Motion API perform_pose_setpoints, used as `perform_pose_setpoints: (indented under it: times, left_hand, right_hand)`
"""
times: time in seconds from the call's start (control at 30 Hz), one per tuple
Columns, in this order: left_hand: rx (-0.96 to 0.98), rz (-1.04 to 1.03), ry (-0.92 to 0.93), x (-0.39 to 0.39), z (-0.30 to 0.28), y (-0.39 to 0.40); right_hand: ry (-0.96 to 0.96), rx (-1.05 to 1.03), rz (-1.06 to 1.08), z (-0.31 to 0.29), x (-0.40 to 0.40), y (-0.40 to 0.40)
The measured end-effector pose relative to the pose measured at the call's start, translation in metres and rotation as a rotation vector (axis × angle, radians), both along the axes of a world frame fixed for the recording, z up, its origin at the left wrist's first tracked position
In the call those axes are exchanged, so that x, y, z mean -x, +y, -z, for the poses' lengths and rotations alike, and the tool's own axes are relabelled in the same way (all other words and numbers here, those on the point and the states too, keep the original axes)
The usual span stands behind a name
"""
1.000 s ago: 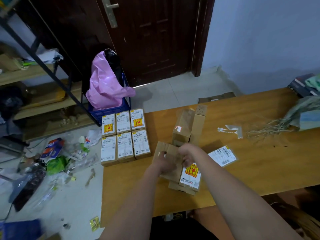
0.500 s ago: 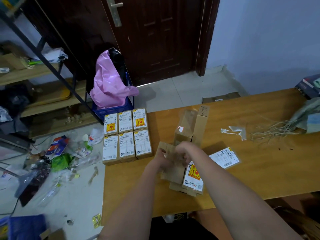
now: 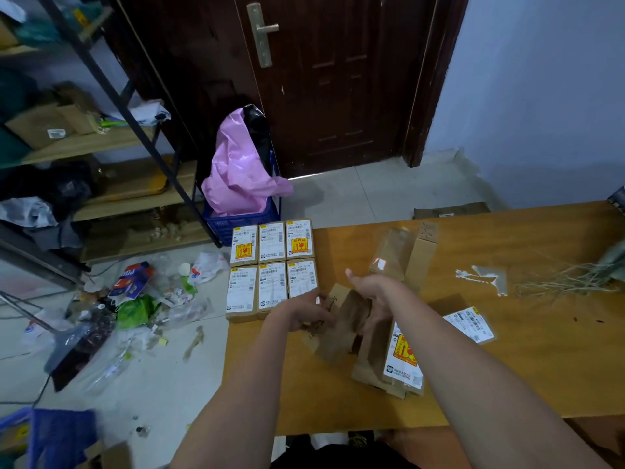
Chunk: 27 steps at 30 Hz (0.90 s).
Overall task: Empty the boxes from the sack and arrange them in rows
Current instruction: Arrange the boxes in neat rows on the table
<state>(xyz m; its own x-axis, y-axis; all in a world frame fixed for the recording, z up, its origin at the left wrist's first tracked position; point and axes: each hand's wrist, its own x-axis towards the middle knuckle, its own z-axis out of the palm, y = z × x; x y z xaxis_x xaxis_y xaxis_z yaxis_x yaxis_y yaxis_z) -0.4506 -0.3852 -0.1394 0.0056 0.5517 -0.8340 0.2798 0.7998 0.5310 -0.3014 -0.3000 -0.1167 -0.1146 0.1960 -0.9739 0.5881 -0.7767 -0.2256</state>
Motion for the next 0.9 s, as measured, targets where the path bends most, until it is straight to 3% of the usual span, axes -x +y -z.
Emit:
perform_pose_setpoints:
  times: [0.17,0.33,0.53,0.63,0.8,0.9]
  left_hand:
    - [-0.067,0.059,-0.053,0.039,-0.007,-0.015]
    - [-0.176,0.055,-0.064,0.073,-0.012,-0.029]
    - [-0.143,-0.007,-0.086,0.107,-0.01,-0.041]
    - [-0.11,-0.098,-0.095,0.12,-0.01,-0.047]
    - [-0.156,-0.423,0.059,0.135,-0.008,-0.053]
    - [-0.082,-0.467,0.038,0.148,-0.001,-0.063]
  right_hand:
    - [0.059,0.014,0.13,-0.005,0.019,-0.006]
    - [0.084,0.074,0.126,-0.015,0.043,-0.02]
    - [0.092,0.017,0.197,-0.019,0.078,-0.036]
    - [0.091,0.03,0.206,-0.008,0.091,-0.036]
    - [0.136,0.023,0.082,0.003,0.103,-0.043]
    - [0.189,-0.003,0.067,0.005,0.107,-0.052]
